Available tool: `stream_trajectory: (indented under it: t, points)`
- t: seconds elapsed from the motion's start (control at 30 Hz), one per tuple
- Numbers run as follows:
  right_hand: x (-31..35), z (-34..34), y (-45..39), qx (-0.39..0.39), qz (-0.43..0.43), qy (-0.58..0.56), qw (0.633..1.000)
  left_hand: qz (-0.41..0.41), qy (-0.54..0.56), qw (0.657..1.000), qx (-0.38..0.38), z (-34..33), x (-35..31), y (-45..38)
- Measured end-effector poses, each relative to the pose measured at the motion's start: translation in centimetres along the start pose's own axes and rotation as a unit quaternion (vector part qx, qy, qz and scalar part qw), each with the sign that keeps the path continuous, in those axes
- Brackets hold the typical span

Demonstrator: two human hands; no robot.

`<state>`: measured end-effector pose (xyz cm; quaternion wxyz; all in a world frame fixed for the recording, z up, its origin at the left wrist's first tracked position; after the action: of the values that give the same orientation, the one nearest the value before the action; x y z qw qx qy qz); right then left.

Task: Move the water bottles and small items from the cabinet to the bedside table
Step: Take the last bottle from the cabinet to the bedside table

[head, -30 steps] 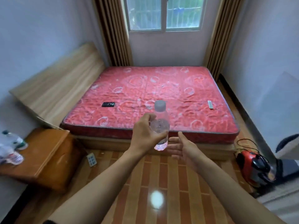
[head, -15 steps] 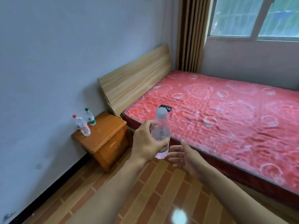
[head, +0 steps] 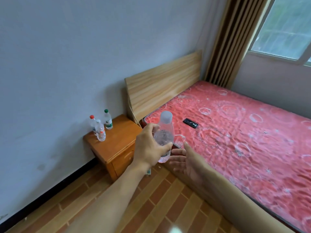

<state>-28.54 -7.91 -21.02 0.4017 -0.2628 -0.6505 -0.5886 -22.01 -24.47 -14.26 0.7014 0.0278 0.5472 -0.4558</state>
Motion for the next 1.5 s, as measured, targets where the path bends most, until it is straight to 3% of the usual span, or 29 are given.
stream_trajectory:
  t: [0.57,0.83,1.2,1.5]
  points:
    - [8.0,-15.0,-19.1,0.105,-0.048,0.034,0.993,0.07,-0.12,0.989,-0.047,-3.0,11.7,-17.4]
    - [11.7,-23.5,-26.0,0.156,-0.074,0.08,0.982,0.105,-0.145,0.979,-0.098,-1.2,17.4,-24.7]
    - [12.0,-36.2,-32.3,0.104,-0.078,0.141,0.981,0.127,-0.117,0.984,-0.052,0.8,29.6,-32.0]
    - [12.2,-40.2,-37.4,0.064,-0.12,0.147,0.98,0.155,-0.089,0.983,-0.038,0.3,35.9,-35.7]
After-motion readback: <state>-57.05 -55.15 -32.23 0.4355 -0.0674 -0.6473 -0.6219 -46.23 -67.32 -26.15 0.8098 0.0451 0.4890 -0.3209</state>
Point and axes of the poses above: each hand's wrist, its own y-axis away from the middle knuckle, its own z-axis out of the back of the hand, x = y × z, the point moved 2 cm from there along -y, towards the middle knuckle, and after that the axes turned 15 degrees about -x, right-handed, at the moved point
